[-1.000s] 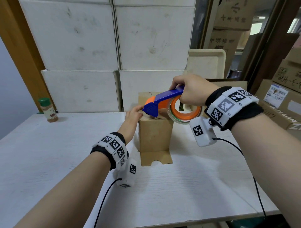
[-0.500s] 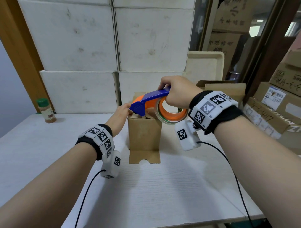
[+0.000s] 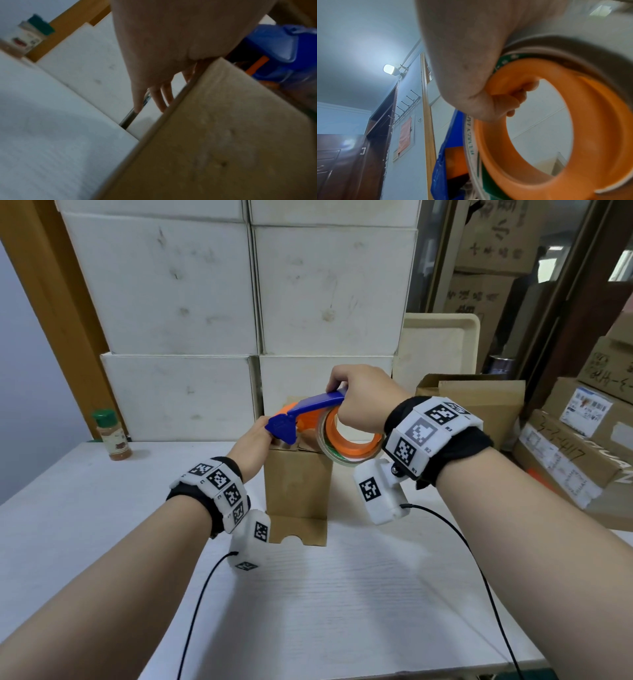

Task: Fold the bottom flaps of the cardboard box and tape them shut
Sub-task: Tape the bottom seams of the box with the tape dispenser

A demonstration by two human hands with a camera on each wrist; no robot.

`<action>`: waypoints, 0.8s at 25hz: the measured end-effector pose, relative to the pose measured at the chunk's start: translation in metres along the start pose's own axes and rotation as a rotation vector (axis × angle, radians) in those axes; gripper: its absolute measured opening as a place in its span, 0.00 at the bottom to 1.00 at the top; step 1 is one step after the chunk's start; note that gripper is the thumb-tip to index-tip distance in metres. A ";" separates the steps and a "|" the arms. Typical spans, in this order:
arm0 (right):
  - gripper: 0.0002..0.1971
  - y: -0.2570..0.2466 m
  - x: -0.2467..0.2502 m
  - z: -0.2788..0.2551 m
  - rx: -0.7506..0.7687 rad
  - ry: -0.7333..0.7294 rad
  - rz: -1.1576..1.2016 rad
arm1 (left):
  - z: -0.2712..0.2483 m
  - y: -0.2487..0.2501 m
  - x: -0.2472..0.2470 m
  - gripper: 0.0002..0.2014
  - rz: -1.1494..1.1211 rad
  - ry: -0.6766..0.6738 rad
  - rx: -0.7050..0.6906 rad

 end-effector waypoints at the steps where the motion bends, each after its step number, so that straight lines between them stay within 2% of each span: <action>1: 0.17 -0.001 0.000 0.000 0.000 -0.001 -0.002 | 0.000 -0.002 -0.002 0.09 -0.016 0.012 0.021; 9: 0.17 0.002 0.001 0.000 0.003 -0.002 -0.030 | -0.002 -0.004 -0.001 0.08 -0.052 0.010 0.080; 14: 0.17 0.006 0.002 0.000 0.014 -0.014 -0.055 | -0.007 -0.004 -0.003 0.12 -0.059 0.017 0.079; 20: 0.18 0.012 0.004 -0.003 0.011 -0.023 -0.084 | -0.012 0.007 -0.004 0.15 0.038 0.035 0.078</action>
Point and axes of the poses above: each hand's wrist, its own z-axis towards the middle knuckle, its own x-axis out of the back of the hand, y = z × x, the point moved 2 cm from there along z, towards the middle knuckle, and after that the axes turned 9 degrees about -z, right-handed, at the moved point
